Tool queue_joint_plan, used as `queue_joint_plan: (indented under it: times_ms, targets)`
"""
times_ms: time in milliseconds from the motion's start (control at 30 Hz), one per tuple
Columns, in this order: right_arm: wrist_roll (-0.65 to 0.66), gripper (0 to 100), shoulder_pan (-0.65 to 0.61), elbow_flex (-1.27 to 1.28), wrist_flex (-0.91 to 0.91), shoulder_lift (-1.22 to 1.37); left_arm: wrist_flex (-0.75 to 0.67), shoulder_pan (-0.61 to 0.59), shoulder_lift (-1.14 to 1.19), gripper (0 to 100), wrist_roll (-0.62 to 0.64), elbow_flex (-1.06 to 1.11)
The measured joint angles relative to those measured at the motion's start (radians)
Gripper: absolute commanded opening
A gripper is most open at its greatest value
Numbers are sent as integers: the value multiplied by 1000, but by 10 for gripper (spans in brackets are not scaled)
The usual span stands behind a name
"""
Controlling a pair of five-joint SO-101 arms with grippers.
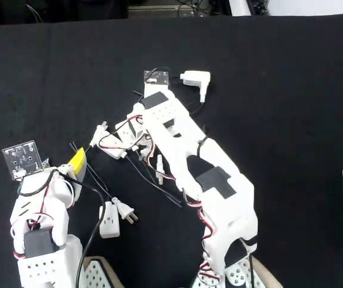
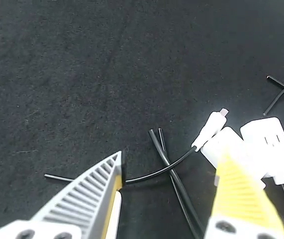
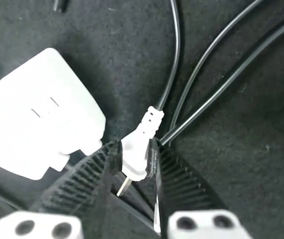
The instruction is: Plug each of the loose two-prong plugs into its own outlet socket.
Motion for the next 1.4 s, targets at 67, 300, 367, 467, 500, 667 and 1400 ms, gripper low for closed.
queue_joint_plan:
  times_ms: [67,300,367,467,500,667,1400]
  targets:
    - [0,93,0,-20,21,0,0,0,0,296,0,0]
    - [-2,143,-2,-32,49,0,0,0,0,296,0,0]
    - [-2,171,-2,-32,51,0,0,0,0,296,0,0]
    - [-2,174,-2,-32,57,0,0,0,0,296,0,0]
    - [-2,174,-2,-32,57,0,0,0,0,296,0,0]
    - [-2,173,-2,-15,12,0,0,0,0,296,0,0]
    - [-28,53,0,-23,-46,68,0,0,0,296,-3,12]
